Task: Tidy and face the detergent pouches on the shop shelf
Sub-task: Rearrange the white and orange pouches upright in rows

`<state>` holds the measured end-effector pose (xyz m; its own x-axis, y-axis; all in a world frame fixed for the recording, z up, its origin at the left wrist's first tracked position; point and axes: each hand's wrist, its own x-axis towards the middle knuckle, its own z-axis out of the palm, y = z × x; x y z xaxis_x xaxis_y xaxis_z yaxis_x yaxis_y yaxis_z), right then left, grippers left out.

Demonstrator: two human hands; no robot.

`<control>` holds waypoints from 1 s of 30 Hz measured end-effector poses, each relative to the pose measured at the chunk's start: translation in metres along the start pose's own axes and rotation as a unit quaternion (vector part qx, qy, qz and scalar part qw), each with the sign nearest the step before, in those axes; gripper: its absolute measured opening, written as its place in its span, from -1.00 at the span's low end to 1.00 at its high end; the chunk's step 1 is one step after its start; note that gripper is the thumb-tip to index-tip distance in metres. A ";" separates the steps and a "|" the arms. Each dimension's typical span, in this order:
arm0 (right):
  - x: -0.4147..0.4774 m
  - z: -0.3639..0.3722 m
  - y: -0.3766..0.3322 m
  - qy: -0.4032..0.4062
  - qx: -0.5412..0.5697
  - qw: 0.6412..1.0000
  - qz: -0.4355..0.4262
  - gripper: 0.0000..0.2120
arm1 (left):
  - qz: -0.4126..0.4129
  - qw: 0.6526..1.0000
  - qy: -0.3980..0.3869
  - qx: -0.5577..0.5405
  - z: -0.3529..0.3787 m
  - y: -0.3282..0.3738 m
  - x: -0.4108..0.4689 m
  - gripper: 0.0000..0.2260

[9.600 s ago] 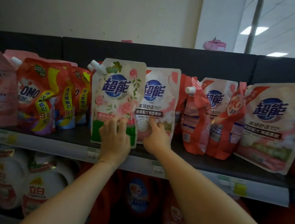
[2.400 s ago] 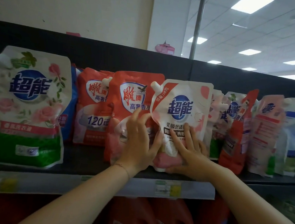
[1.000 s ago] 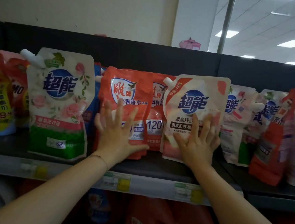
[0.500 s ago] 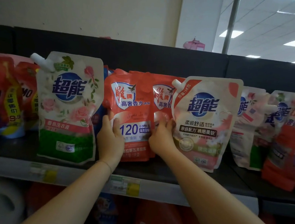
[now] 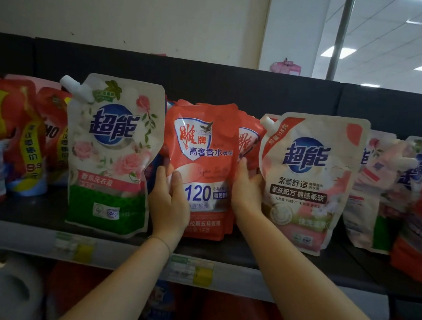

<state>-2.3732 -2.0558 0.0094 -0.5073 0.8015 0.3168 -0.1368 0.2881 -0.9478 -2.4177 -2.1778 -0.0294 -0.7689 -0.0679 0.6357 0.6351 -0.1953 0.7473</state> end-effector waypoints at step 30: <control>-0.018 -0.051 0.002 -0.120 -0.072 0.990 -0.035 -0.88 | 0.066 0.997 -0.031 0.009 -0.018 0.018 -0.018 -0.78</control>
<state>-2.3210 -2.0427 0.0039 -0.6907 0.6347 0.3466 -0.0638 0.4239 -0.9034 -2.3935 -2.1976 -0.0309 -0.6722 -0.0313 0.7397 0.7327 -0.1711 0.6587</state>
